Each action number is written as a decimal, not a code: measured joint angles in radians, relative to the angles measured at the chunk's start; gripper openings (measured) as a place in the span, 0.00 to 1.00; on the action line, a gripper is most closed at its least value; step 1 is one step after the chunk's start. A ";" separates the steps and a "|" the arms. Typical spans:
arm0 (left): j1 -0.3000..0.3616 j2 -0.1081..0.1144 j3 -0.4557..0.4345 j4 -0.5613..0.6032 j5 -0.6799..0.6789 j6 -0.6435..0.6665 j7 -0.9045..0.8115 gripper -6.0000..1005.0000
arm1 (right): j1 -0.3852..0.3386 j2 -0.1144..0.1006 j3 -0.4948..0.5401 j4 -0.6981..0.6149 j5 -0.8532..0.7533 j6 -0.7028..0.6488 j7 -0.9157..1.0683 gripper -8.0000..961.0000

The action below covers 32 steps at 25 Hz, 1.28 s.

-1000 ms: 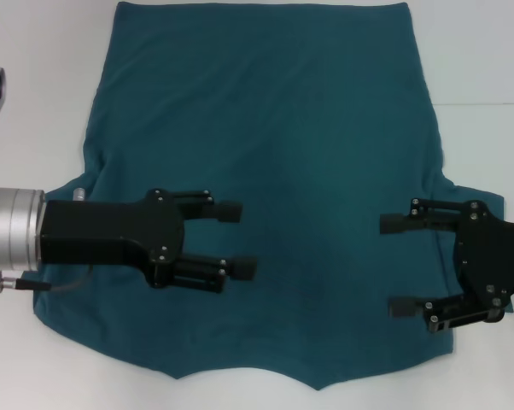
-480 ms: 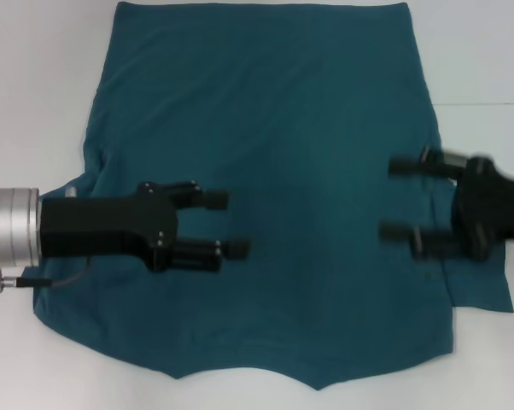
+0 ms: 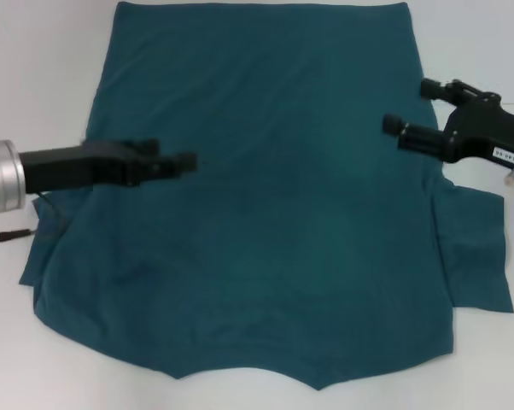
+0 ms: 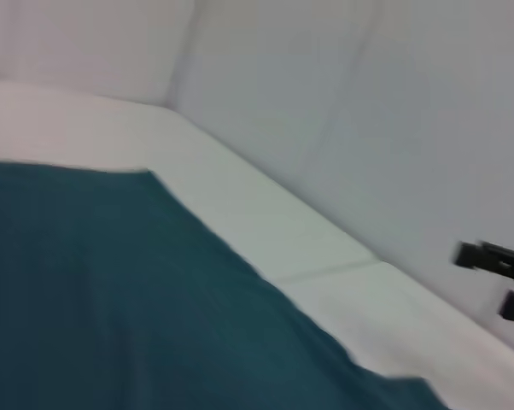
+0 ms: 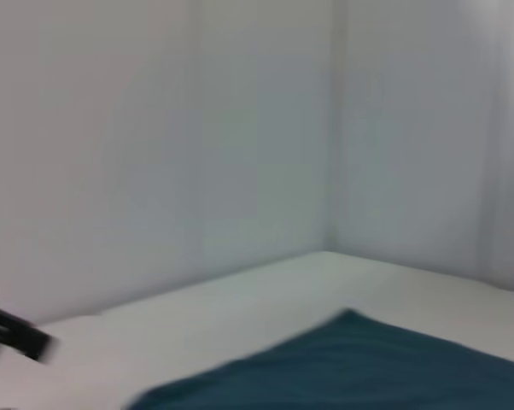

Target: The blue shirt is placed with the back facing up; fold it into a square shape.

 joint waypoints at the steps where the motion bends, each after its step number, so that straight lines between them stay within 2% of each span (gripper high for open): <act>1: 0.007 -0.008 -0.001 0.020 0.000 -0.023 -0.012 0.88 | 0.004 0.000 -0.002 0.010 0.011 0.042 -0.014 0.96; 2: 0.020 -0.017 -0.001 0.052 0.000 -0.051 -0.033 0.88 | 0.011 0.000 -0.009 0.027 0.022 0.084 -0.037 0.96; 4: 0.028 -0.022 0.001 0.071 0.000 -0.067 -0.045 0.88 | 0.031 -0.001 -0.038 0.068 0.039 0.172 -0.090 0.96; 5: 0.048 -0.027 0.031 0.133 0.009 -0.095 -0.091 0.88 | 0.040 -0.002 -0.053 0.078 0.041 0.207 -0.104 0.95; 7: 0.057 -0.023 0.072 0.189 0.052 -0.108 -0.170 0.88 | 0.067 -0.002 -0.100 0.100 0.043 0.296 -0.129 0.95; 10: 0.048 -0.019 0.131 0.287 0.210 -0.103 -0.358 0.86 | 0.116 -0.002 -0.152 0.124 0.044 0.413 -0.138 0.95; 14: -0.001 -0.015 0.223 0.387 0.492 -0.026 -0.579 0.83 | 0.175 0.000 -0.174 0.145 0.044 0.507 -0.144 0.95; 16: -0.034 -0.013 0.232 0.397 0.589 0.008 -0.632 0.81 | 0.193 -0.001 -0.175 0.159 0.047 0.536 -0.154 0.95; 17: -0.034 -0.013 0.232 0.397 0.589 0.008 -0.632 0.80 | 0.200 -0.002 -0.175 0.166 0.050 0.549 -0.163 0.95; 18: -0.064 -0.006 0.227 0.396 0.678 0.025 -0.681 0.79 | 0.202 -0.002 -0.175 0.169 0.053 0.553 -0.170 0.95; 20: -0.077 0.005 0.226 0.394 0.730 0.031 -0.723 0.77 | 0.203 -0.002 -0.176 0.173 0.058 0.562 -0.178 0.95; 27: -0.086 0.045 0.210 0.347 0.795 0.013 -0.796 0.71 | 0.191 -0.004 -0.177 0.180 0.069 0.567 -0.181 0.95; 32: -0.093 0.054 0.202 0.242 0.799 -0.055 -0.792 0.62 | 0.190 -0.004 -0.187 0.181 0.069 0.565 -0.183 0.95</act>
